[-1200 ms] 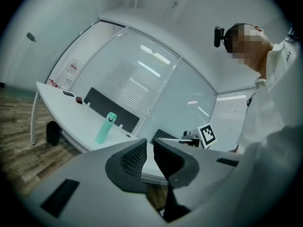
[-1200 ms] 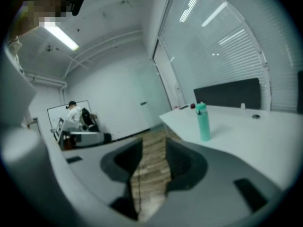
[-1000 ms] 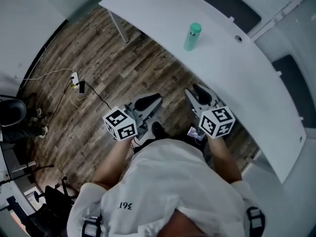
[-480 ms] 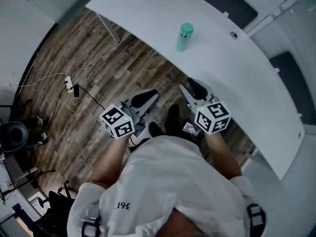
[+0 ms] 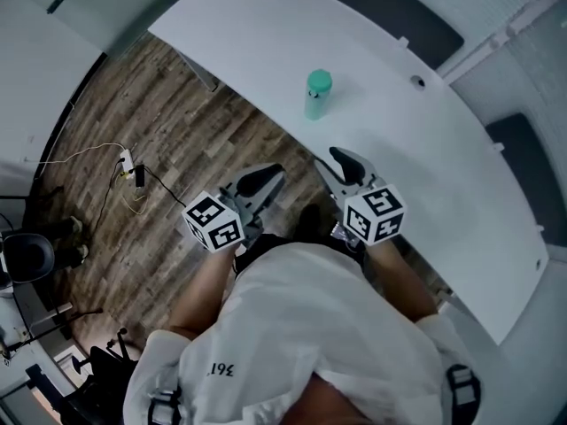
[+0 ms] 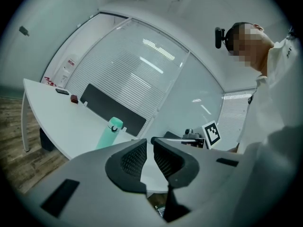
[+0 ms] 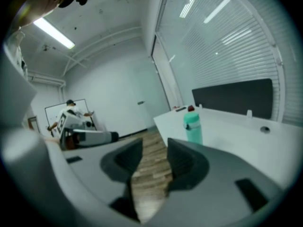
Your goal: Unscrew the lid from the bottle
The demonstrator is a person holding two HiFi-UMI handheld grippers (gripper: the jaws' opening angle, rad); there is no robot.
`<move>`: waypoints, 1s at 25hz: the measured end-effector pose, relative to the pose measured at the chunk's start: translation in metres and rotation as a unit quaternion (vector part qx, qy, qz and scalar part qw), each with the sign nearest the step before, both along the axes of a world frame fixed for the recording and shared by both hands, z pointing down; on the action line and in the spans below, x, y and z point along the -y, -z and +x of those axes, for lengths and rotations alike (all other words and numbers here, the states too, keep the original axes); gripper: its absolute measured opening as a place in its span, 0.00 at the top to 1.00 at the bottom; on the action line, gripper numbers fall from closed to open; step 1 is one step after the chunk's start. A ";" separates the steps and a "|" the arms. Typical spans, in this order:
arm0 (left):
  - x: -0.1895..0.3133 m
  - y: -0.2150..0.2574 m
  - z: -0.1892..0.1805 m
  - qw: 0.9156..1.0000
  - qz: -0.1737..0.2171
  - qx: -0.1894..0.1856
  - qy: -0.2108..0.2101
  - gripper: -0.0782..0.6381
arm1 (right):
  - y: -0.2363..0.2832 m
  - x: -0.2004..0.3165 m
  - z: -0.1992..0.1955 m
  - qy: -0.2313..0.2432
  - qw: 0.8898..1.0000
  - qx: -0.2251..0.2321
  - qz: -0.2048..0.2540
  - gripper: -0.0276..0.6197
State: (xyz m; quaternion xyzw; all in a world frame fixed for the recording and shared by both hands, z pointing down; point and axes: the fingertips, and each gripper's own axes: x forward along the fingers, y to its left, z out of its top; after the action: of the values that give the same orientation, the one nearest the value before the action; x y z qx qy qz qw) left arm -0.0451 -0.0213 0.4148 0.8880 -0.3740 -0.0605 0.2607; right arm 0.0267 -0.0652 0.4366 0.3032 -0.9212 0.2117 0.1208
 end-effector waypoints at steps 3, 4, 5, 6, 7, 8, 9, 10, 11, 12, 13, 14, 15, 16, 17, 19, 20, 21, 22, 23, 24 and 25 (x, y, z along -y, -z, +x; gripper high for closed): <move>0.010 -0.007 0.008 1.000 -0.007 -0.002 -0.006 0.82 | -0.005 0.010 0.003 0.000 1.000 -0.001 -0.004 0.71; 0.012 -0.010 0.009 1.000 -0.010 -0.002 -0.009 0.82 | -0.006 0.012 0.003 -0.001 1.000 -0.001 -0.008 0.71; 0.014 -0.012 0.009 1.000 -0.014 -0.002 -0.011 0.82 | -0.008 0.014 0.003 -0.003 1.000 -0.002 -0.012 0.71; 0.016 -0.013 0.008 1.000 -0.017 -0.003 -0.013 0.82 | -0.010 0.015 0.003 -0.006 1.000 -0.003 -0.016 0.71; 0.018 -0.015 0.007 1.000 -0.019 -0.003 -0.016 0.82 | -0.011 0.017 0.003 -0.009 1.000 -0.004 -0.019 0.71; 0.022 -0.016 0.005 1.000 -0.019 -0.004 -0.019 0.82 | -0.012 0.019 0.002 -0.013 1.000 -0.005 -0.020 0.71; 0.025 -0.016 0.003 1.000 -0.018 -0.005 -0.022 0.82 | -0.013 0.021 0.001 -0.018 1.000 -0.006 -0.021 0.71; 0.028 -0.016 0.000 0.999 -0.018 -0.004 -0.026 0.82 | -0.014 0.024 0.000 -0.024 0.999 -0.008 -0.020 0.71; 0.030 -0.016 -0.003 0.999 -0.018 -0.004 -0.031 0.82 | -0.015 0.026 -0.002 -0.031 0.999 -0.010 -0.019 0.71; 0.032 -0.016 -0.006 0.999 -0.019 -0.003 -0.036 0.82 | -0.015 0.028 -0.003 -0.040 0.999 -0.010 -0.019 0.71; 0.032 -0.016 -0.010 0.999 -0.020 -0.002 -0.043 0.82 | -0.014 0.029 -0.005 -0.050 0.999 -0.010 -0.020 0.71; 0.033 -0.015 -0.014 0.999 -0.021 -0.001 -0.050 0.82 | -0.014 0.030 -0.007 -0.059 0.998 -0.009 -0.021 0.71; 0.034 -0.014 -0.017 0.998 -0.022 0.001 -0.057 0.82 | -0.012 0.031 -0.009 -0.068 0.997 -0.007 -0.021 0.71; 0.036 -0.013 -0.020 0.998 -0.022 0.002 -0.062 0.82 | -0.011 0.032 -0.011 -0.076 0.997 -0.006 -0.021 0.71; 0.039 -0.012 -0.024 0.998 -0.021 0.003 -0.067 0.82 | -0.010 0.033 -0.013 -0.082 0.996 -0.006 -0.021 0.71; 0.044 -0.009 -0.030 0.997 -0.018 0.002 -0.074 0.82 | -0.010 0.034 -0.017 -0.091 0.996 -0.007 -0.021 0.71; 0.046 -0.008 -0.032 0.997 -0.018 0.002 -0.077 0.82 | -0.010 0.034 -0.019 -0.095 0.995 -0.009 -0.021 0.71; 0.048 -0.007 -0.035 0.997 -0.018 0.001 -0.080 0.82 | -0.009 0.035 -0.021 -0.099 0.995 -0.010 -0.021 0.71; 0.050 -0.007 -0.038 0.996 -0.018 0.000 -0.083 0.82 | -0.009 0.036 -0.023 -0.103 0.994 -0.011 -0.021 0.71; 0.051 -0.007 -0.040 0.996 -0.018 -0.001 -0.087 0.82 | -0.008 0.036 -0.025 -0.107 0.994 -0.013 -0.021 0.71; 0.052 -0.008 -0.041 0.996 -0.020 -0.003 -0.090 0.82 | -0.008 0.036 -0.026 -0.112 0.993 -0.014 -0.021 0.71; 0.053 -0.009 -0.043 0.995 -0.022 -0.005 -0.092 0.82 | -0.008 0.037 -0.027 -0.116 0.993 -0.015 -0.022 0.71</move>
State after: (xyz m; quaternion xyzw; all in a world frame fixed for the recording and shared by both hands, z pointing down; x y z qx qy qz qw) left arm -0.0877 -0.0742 0.4236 0.9124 -0.2903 -0.0321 0.2866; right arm 0.0002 -0.1020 0.4441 0.4085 -0.8731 0.2397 0.1157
